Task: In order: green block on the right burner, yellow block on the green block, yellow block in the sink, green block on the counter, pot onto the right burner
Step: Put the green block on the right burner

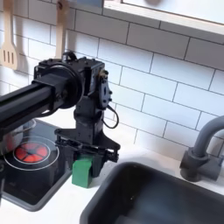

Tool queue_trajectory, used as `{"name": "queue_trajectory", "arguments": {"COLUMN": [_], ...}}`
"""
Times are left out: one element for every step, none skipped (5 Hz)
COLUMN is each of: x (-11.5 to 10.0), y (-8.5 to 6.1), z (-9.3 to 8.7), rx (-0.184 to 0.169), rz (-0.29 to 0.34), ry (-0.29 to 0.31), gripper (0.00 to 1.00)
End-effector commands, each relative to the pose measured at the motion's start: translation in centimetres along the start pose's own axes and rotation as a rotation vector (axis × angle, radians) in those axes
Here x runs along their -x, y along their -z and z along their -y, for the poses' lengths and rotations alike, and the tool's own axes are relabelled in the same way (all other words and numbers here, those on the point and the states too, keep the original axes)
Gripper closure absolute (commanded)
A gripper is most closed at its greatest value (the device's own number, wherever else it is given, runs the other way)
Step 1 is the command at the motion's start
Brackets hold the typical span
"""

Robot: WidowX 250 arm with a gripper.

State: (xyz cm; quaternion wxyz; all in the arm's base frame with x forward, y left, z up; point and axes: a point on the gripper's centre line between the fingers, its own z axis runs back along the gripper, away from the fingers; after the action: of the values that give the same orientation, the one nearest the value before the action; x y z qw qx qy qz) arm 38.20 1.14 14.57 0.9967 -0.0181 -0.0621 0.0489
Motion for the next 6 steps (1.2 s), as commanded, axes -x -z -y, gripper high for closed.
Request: {"name": "queue_trajectory", "arguments": {"x": [0.4,0.5,0.8,0.9,1.1,1.2], "y": [-0.4,-1.6,-2.1,-3.2,-3.1,-2.6], "z": [0.0,-0.2,-1.0,-2.7,-3.7,-5.0], "rx": [0.023,0.048,0.049,0.046,0.041,0.038], "rz": [-0.015,-0.020,-0.034,-0.020,-0.029,-0.031], "ry": [0.023,0.029,0.040,0.025,0.028,0.031], "gripper": [1.00,1.00,1.00,1.00,1.00,1.00]}}
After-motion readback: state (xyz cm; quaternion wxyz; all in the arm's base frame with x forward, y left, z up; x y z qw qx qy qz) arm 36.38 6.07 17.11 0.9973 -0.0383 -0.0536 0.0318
